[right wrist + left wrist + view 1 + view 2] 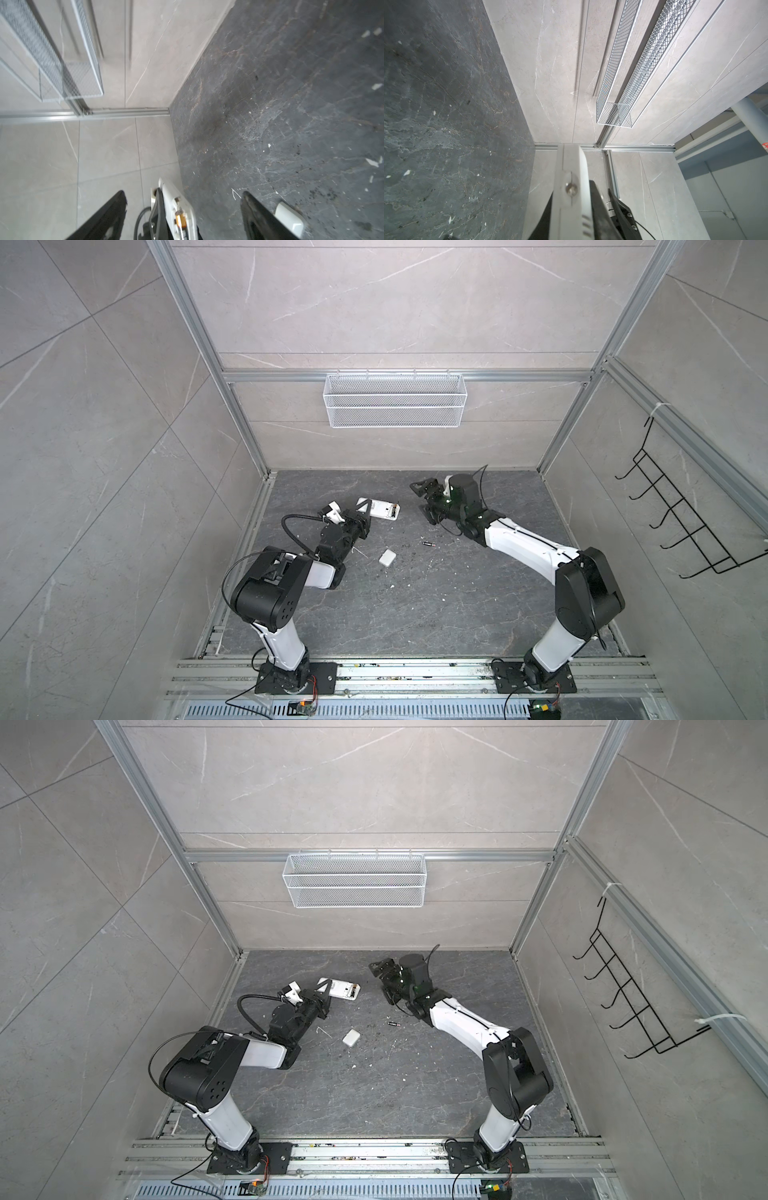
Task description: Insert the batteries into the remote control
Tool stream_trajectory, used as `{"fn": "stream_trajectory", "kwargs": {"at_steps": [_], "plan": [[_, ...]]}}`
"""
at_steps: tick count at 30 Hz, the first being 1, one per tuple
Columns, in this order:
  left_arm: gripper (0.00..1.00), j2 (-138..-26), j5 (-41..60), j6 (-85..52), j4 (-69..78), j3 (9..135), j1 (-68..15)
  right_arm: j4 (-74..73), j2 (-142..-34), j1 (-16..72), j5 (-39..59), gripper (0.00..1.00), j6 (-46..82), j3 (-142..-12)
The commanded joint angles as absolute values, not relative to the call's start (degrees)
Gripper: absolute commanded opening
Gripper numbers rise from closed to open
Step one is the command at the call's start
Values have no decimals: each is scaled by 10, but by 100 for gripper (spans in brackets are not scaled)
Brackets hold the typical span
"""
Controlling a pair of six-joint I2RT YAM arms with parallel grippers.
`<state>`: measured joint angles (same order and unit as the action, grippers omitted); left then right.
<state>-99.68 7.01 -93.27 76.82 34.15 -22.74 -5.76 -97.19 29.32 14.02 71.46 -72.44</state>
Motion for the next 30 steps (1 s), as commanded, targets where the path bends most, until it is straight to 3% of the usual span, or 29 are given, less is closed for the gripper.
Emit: {"fn": "stream_trajectory", "kwargs": {"at_steps": [1,9,20,26,30], "plan": [[0,-981,102,-952,811,358,-229,59,-958,304,214,86,570,-741],[0,-978,98,-954,811,364,-230,6,-993,324,247,83,606,-759],[0,-982,102,-954,811,375,-231,-31,-997,324,244,49,640,-746],[0,-982,101,-955,811,379,-233,-37,-1003,325,242,41,648,-750],[0,-981,101,-955,811,382,-234,-40,-1005,327,240,40,651,-752]]}}
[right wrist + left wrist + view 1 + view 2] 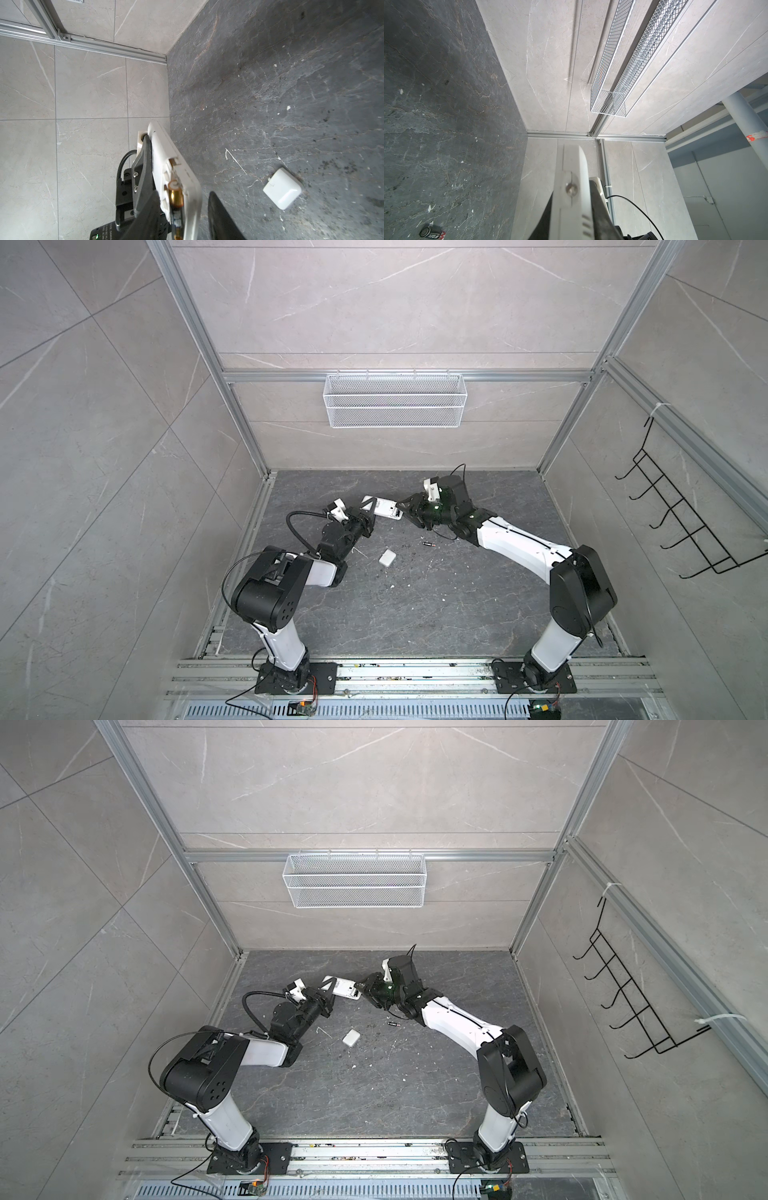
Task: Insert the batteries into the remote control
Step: 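Open the right gripper and lift it off the seated battery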
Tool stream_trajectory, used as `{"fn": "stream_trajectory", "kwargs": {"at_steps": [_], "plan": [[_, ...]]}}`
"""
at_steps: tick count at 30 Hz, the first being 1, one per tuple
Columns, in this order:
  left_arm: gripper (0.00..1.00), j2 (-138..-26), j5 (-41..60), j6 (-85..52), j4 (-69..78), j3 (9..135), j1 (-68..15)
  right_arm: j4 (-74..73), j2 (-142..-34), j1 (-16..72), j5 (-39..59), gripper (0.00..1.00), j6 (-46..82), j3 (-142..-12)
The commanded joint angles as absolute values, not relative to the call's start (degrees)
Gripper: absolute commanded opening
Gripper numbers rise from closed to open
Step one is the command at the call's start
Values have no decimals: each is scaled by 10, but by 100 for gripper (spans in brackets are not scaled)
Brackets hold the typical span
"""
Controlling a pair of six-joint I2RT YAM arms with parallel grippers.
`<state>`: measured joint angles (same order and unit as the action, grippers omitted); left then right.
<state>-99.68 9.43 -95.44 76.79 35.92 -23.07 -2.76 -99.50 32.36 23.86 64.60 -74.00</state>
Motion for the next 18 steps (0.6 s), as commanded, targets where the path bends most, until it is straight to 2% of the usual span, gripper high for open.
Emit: {"fn": "stream_trajectory", "kwargs": {"at_steps": [1,7,12,18], "plan": [[0,-981,102,-955,811,382,-234,-40,-1006,327,239,40,651,-752],[0,-979,102,-954,811,384,-236,-43,-1007,327,232,35,655,-749],[0,-977,99,-955,811,384,-236,-46,-1006,327,226,23,655,-740],[0,-977,96,-953,811,389,-236,-59,-1003,327,220,14,664,-727]]}}
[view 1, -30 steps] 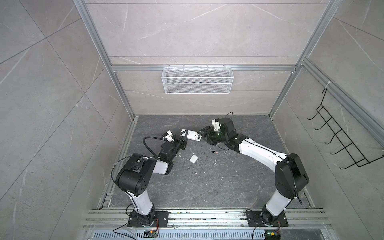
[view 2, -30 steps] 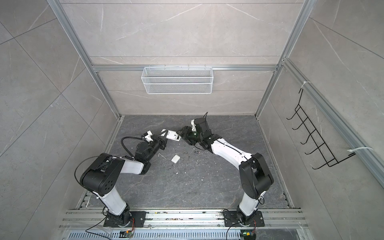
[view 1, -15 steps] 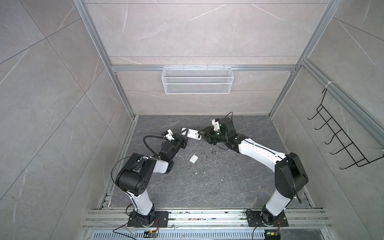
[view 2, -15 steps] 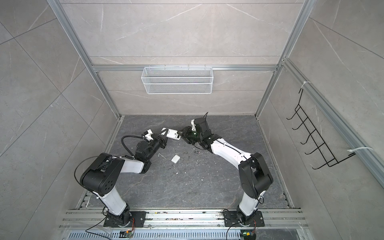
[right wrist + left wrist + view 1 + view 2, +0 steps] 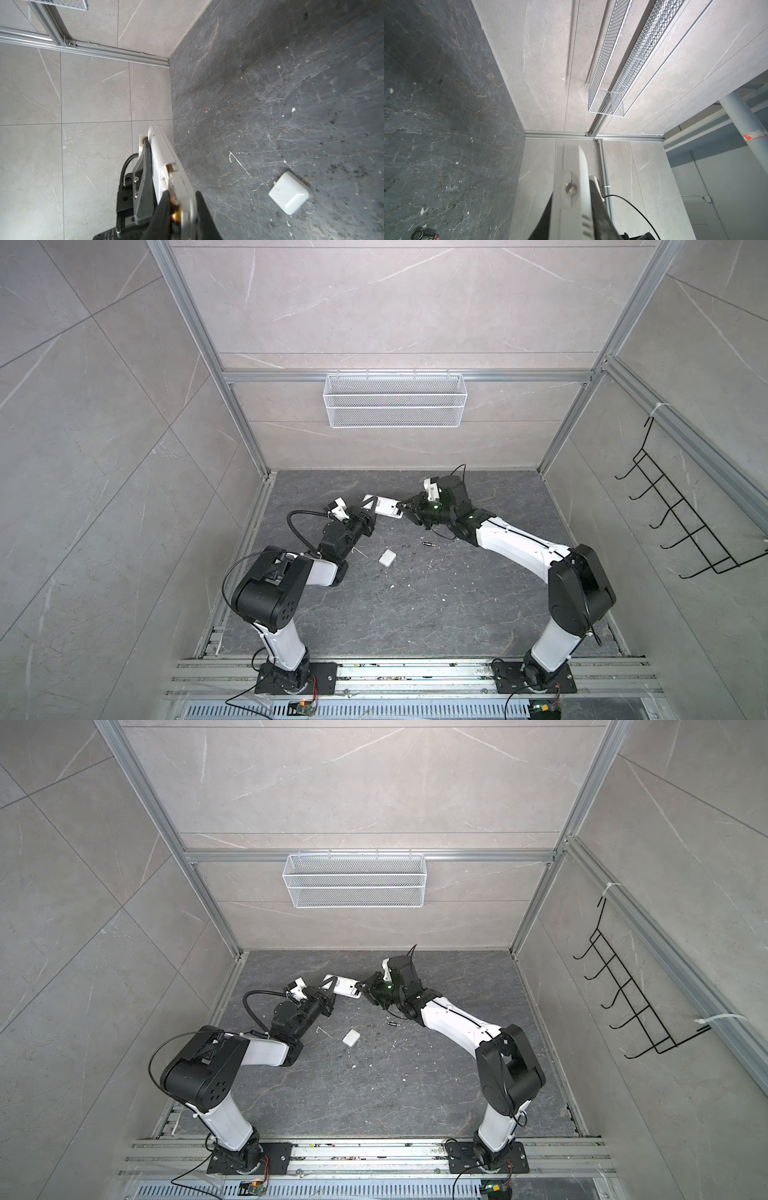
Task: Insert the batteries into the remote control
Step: 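Open the right gripper and lift it off the seated battery, then move the right gripper over the black-red battery on the table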
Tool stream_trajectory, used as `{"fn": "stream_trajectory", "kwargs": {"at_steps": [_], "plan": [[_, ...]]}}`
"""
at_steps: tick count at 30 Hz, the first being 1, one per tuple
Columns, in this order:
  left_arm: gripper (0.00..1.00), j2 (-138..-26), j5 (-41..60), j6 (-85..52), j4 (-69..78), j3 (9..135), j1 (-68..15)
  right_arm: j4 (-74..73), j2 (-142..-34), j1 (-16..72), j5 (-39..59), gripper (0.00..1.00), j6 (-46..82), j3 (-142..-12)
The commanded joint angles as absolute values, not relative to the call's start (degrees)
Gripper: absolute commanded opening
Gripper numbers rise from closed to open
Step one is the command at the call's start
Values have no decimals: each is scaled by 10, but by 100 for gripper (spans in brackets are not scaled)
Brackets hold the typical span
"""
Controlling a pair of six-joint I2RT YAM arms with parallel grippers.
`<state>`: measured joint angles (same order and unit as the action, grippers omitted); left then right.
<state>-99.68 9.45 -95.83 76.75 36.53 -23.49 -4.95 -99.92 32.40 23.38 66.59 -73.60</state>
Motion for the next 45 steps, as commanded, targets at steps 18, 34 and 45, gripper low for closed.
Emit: {"fn": "stream_trajectory", "kwargs": {"at_steps": [18,34,45], "plan": [[0,-988,104,-955,811,396,-237,-51,-979,317,237,47,635,-726],[0,-999,238,-898,811,354,-155,123,-897,301,150,70,432,-727],[0,-1041,356,-747,810,278,-76,299,-1019,298,37,63,232,-750]]}}
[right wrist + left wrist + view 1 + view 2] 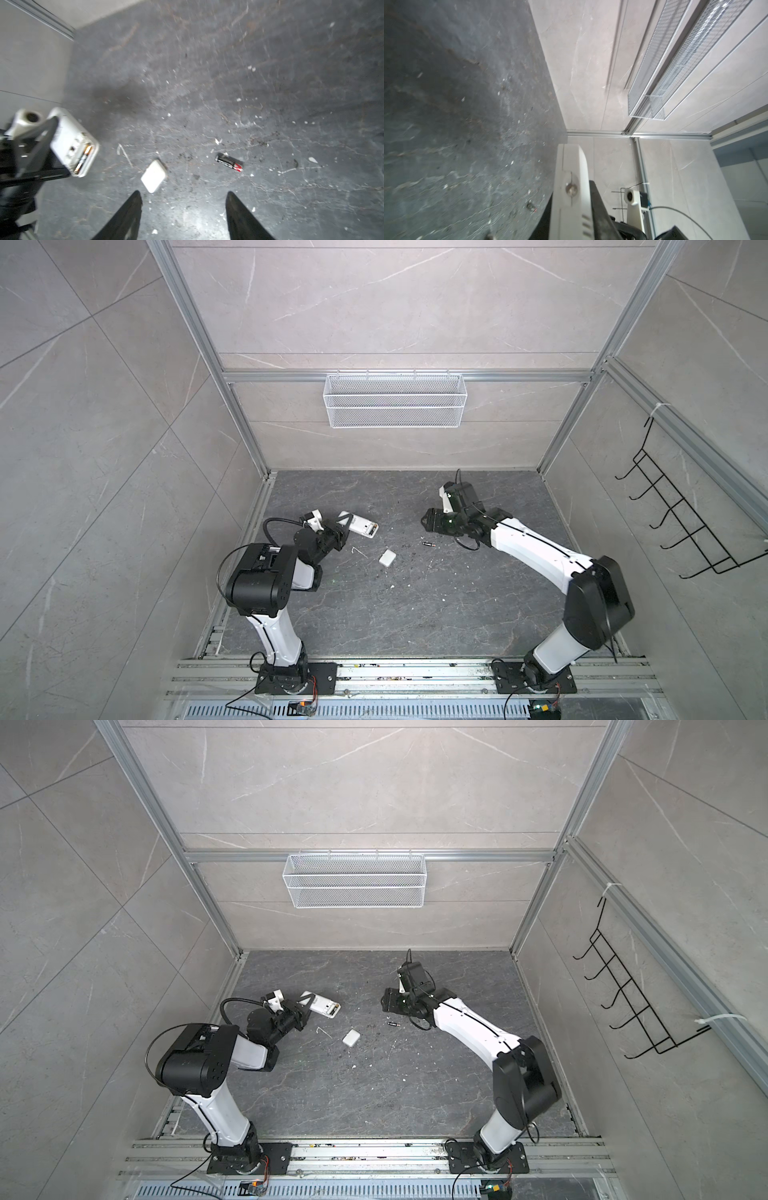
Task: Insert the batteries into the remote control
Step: 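Move the right gripper over the black-red battery on the table, then grasp the black-red battery upright with the right gripper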
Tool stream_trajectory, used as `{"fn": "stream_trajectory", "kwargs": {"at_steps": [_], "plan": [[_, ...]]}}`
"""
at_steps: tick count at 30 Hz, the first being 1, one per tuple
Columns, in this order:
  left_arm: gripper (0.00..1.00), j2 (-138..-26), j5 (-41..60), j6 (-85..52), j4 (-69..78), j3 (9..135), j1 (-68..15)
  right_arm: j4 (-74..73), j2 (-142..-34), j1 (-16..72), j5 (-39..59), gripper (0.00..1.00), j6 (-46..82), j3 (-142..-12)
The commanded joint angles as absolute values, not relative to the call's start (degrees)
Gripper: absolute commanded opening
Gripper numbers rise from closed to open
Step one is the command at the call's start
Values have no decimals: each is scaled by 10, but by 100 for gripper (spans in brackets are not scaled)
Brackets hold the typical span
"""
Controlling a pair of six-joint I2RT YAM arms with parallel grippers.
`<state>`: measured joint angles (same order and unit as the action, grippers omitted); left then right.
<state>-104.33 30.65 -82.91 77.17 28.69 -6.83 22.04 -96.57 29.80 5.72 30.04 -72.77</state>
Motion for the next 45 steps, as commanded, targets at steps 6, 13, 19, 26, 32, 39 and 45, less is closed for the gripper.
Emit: {"fn": "stream_trajectory", "kwargs": {"at_steps": [6,13,19,26,32,39,45], "plan": [[0,-1038,376,-632,802,242,-79,352,-1106,298,18,57,169,-816],[0,-1086,414,-684,811,276,-73,380,-1160,298,-3,58,111,-865],[0,-1079,414,-686,811,274,-72,386,-1194,298,5,57,74,-875],[0,-1073,416,-687,811,272,-73,378,-1205,298,15,58,61,-871],[0,-1078,416,-690,810,273,-73,373,-1211,298,17,54,62,-869],[0,-1078,416,-689,810,273,-73,362,-1214,299,21,44,67,-866],[0,-1073,416,-686,810,270,-73,361,-1215,299,4,37,87,-864]]}}
